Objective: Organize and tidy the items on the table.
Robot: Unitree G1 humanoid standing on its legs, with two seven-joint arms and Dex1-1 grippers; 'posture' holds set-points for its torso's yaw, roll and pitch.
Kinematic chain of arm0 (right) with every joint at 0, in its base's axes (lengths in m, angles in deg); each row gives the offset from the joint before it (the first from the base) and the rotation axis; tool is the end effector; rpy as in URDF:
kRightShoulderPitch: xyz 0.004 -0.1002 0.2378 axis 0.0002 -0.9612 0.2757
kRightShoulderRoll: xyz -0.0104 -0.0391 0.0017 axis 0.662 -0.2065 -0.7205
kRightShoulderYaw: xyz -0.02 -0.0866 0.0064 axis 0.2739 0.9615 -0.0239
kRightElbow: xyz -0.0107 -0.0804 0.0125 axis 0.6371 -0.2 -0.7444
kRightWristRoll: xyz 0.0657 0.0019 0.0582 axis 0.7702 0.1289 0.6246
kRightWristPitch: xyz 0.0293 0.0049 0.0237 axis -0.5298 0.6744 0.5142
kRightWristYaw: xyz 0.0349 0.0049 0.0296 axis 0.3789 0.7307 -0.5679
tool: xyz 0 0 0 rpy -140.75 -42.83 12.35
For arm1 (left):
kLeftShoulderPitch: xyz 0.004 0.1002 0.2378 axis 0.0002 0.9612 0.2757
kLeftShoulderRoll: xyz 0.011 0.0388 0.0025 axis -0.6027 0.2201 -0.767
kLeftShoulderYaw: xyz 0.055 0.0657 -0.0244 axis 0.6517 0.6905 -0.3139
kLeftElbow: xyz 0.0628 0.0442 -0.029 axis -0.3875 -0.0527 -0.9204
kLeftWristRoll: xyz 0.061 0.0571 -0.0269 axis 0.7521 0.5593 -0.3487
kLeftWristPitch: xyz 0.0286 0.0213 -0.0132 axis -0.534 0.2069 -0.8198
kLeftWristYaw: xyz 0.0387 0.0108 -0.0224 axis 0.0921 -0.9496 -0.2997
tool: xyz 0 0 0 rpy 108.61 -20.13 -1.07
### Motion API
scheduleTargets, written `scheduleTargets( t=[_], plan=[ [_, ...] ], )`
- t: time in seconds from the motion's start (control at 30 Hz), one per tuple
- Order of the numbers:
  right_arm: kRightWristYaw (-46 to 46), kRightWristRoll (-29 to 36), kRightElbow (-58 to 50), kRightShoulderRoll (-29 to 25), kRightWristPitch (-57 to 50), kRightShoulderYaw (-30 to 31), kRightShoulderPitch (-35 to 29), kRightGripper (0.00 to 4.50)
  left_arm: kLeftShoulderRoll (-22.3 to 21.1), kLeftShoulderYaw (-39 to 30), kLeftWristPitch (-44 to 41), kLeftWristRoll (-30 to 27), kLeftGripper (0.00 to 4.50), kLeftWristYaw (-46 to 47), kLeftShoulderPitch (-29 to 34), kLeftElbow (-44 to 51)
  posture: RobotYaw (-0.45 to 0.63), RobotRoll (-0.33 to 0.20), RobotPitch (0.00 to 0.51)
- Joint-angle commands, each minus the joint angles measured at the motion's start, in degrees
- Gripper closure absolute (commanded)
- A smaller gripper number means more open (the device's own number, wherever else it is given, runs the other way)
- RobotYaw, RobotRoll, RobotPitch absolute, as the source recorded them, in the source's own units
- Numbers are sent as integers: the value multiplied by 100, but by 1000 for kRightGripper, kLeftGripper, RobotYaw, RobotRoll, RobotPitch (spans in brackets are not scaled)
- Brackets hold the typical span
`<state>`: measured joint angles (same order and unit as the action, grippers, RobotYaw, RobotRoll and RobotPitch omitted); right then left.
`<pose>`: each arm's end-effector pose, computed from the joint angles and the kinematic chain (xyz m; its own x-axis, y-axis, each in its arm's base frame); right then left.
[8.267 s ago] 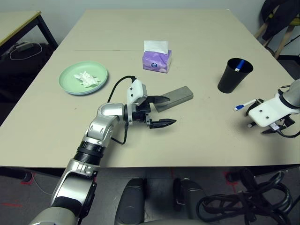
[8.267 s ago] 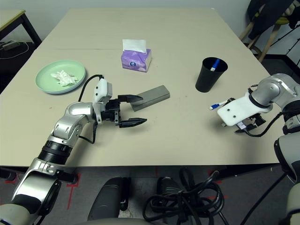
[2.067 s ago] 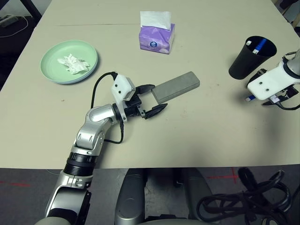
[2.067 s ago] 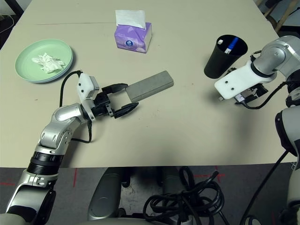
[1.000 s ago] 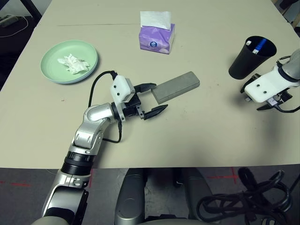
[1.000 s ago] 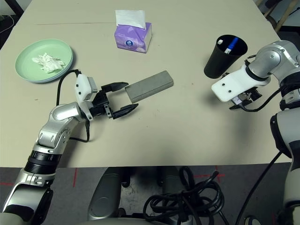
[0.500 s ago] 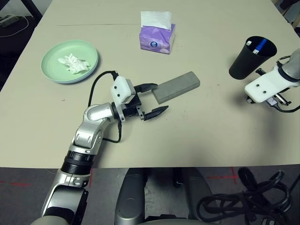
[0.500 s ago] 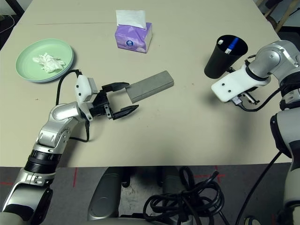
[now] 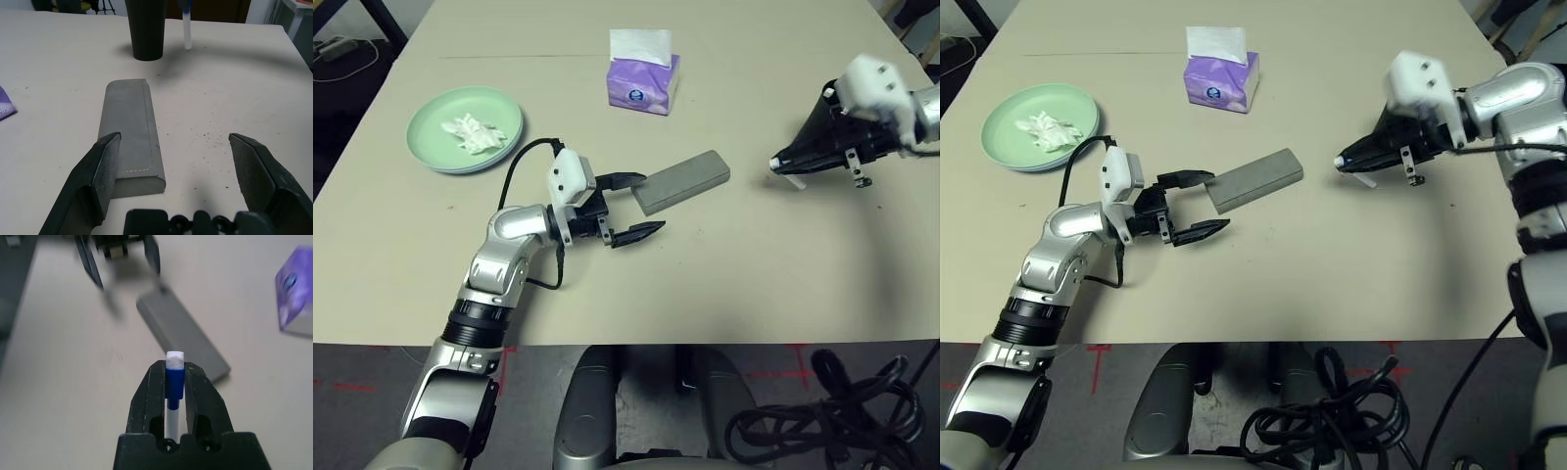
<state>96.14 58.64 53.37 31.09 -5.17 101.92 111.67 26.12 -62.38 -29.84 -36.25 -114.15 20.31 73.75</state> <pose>0.2950 -0.2733 0.3011 0.2230 0.9072 -0.3566 -0.9233 0.0793 -0.3757 0.2756 0.1801 0.1714 0.3263 -0.9442 -0.0446 0.9070 0.2995 0.2962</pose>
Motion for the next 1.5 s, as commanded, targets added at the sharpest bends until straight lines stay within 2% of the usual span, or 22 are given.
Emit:
scheduleTargets(
  t=[0.03, 0.23, 0.47, 0.63, 0.8, 1.07, 1.5],
  plan=[
    [-443, 455, -651, 36, -795, -836, -438, 4094, 2, 47, -65, -49, 0, -151, -113, -281, 30, 0, 129],
    [-1662, 813, -1387, 563, -1177, -2009, -1288, 4094, 39, 87, -43, -1, 0, -287, -245, -550, 6, 0, 119],
    [-2959, 718, -1956, 1434, -932, -2640, -2085, 4094, 88, 68, -60, 5, 0, -273, -303, -632, 3, 0, 120],
    [-3981, 673, -2087, 2153, -592, -2927, -2121, 4094, 100, 5, -99, 7, 0, -151, -252, -576, 11, 0, 123],
    [-4710, 551, -2084, 2604, -175, -3070, -1885, 4094, 77, -27, -162, -7, 0, -60, -168, -472, 14, 0, 130],
    [-5617, 119, -1770, 2571, 175, -3162, -1359, 4094, 40, -34, -150, 52, 0, 88, -155, -487, 17, 0, 141],
    [-7300, -440, -1734, 2445, -667, -3222, -1282, 4094, 3, -1, -215, 14, 0, 113, -107, -386, 13, 0, 149]
  ],
)
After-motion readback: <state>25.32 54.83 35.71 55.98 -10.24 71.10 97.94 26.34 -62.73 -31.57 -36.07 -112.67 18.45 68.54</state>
